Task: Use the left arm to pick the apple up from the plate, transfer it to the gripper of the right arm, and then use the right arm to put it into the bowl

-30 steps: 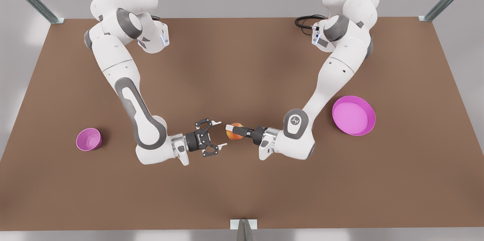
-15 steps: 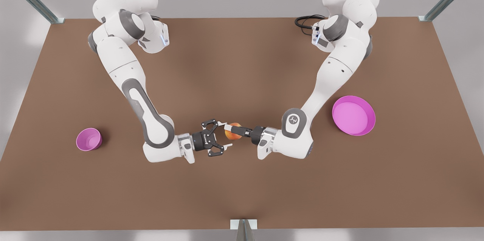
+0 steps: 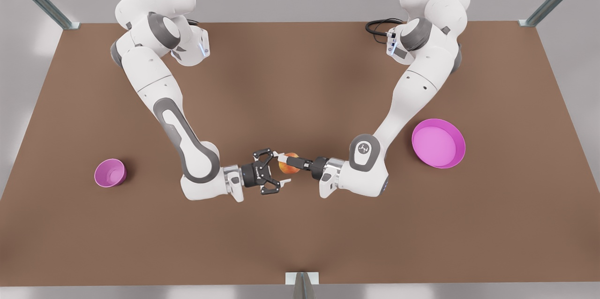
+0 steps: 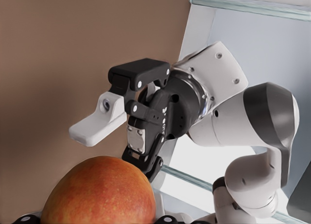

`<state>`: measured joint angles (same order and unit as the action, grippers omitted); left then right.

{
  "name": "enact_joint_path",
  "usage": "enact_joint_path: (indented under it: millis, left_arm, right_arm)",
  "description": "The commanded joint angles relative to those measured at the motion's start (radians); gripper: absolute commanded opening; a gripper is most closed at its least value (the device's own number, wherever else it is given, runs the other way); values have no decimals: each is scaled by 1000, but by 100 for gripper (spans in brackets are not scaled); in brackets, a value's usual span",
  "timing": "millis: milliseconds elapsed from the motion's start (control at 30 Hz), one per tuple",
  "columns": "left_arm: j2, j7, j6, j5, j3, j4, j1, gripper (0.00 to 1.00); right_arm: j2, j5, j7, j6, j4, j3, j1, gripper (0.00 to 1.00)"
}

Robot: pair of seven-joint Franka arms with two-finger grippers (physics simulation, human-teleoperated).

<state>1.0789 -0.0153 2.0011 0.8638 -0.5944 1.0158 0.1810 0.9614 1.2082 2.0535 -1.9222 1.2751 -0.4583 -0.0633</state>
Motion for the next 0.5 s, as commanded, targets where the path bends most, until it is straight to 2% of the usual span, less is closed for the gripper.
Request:
enact_joint_path:
  millis: [0, 467]
  left_arm:
    - [-2, 12, -2, 3, -1, 0, 0, 81]
    - [3, 14, 11, 3, -1, 0, 0, 81]
  right_arm:
    - [-1, 1, 37, 0, 0, -5, 0, 100]
    - [2, 2, 37, -8, 12, -31, 0, 100]
